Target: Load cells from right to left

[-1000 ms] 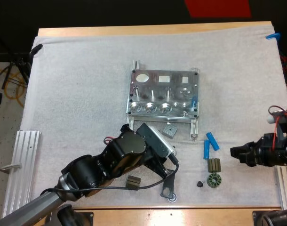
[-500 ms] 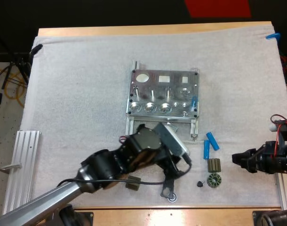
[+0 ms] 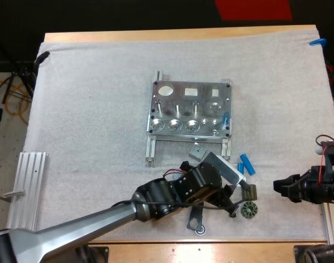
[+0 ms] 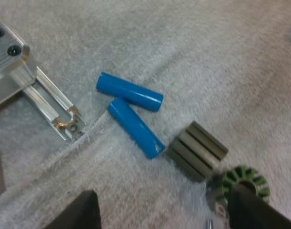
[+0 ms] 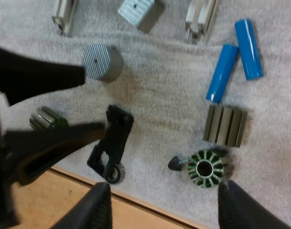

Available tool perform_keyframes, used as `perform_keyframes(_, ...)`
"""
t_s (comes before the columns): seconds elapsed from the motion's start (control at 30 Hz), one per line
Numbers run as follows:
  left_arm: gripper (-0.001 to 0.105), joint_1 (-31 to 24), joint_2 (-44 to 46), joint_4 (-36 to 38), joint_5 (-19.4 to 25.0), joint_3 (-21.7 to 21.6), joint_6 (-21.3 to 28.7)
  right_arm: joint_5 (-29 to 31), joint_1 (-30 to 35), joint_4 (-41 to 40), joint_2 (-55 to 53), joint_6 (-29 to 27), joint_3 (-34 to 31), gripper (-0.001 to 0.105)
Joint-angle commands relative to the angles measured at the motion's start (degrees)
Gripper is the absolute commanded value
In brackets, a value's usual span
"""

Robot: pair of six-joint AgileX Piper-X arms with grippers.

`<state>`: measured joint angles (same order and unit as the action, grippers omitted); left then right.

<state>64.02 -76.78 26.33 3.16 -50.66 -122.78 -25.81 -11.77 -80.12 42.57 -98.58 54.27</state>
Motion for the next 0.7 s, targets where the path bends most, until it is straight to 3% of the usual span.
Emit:
perform_keyframes(0.0,0.057,0.26,-0.65,-2.13,0.30,-0.50,-1.68,0.15,0.26,-0.81,-0.93,-0.63,-0.01,0.050)
perform_keyframes(0.2,0.057,0.26,-4.59,-7.56,-0.56,-0.50,-2.29,3.32,0.26,-1.37,-2.70,-0.53,-0.01,0.050)
perform_keyframes(0.4,0.057,0.26,-8.33,-11.84,-3.16,-0.86,-6.37,3.32,0.26,-2.04,-2.72,-0.53,-0.01,0.050)
perform_keyframes(0.67,0.057,0.26,-15.02,-11.57,-3.16,-5.43,-8.65,3.32,0.26,-2.04,-2.72,-0.36,-0.01,0.050)
